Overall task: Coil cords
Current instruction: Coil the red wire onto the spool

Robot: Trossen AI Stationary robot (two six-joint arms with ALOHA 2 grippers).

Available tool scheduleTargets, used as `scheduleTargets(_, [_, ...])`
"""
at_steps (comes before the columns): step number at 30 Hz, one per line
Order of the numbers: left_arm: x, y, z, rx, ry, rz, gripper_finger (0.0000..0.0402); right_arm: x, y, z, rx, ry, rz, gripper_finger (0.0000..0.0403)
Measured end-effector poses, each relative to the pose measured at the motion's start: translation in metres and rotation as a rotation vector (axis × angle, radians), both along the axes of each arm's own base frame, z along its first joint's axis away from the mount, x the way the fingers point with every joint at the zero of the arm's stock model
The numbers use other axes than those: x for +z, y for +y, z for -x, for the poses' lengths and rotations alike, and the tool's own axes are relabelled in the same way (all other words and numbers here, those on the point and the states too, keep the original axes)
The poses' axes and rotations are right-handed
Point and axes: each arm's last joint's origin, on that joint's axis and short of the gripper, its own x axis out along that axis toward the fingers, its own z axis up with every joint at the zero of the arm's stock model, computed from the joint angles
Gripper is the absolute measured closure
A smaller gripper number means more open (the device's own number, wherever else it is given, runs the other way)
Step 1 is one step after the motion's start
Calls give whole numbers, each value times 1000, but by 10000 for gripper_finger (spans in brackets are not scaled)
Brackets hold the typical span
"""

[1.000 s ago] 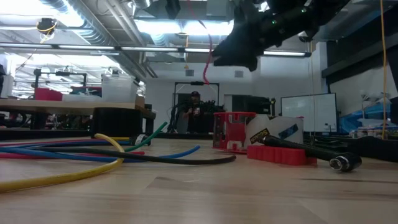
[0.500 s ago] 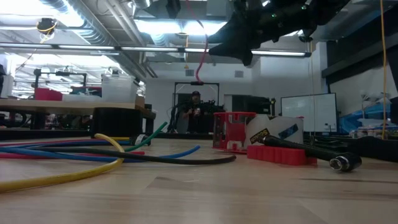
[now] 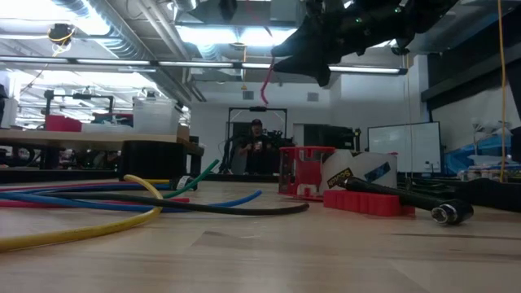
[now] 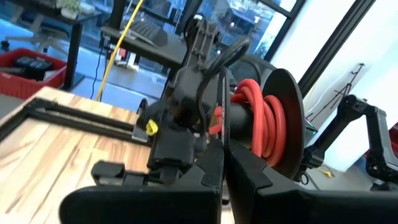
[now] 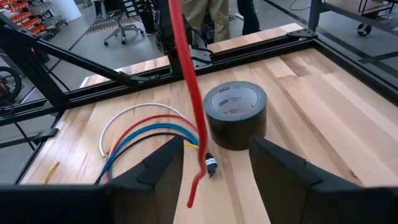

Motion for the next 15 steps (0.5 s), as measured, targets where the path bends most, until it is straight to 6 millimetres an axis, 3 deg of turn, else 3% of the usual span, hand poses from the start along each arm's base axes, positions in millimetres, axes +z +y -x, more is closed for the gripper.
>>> scheduleTargets(11, [4,0,0,0,-36,-15,401,0,0,0,0,0,0,218])
scheduleTargets(15, [4,0,0,0,-34,-8,401,-1,0,0,0,7,-1,241])
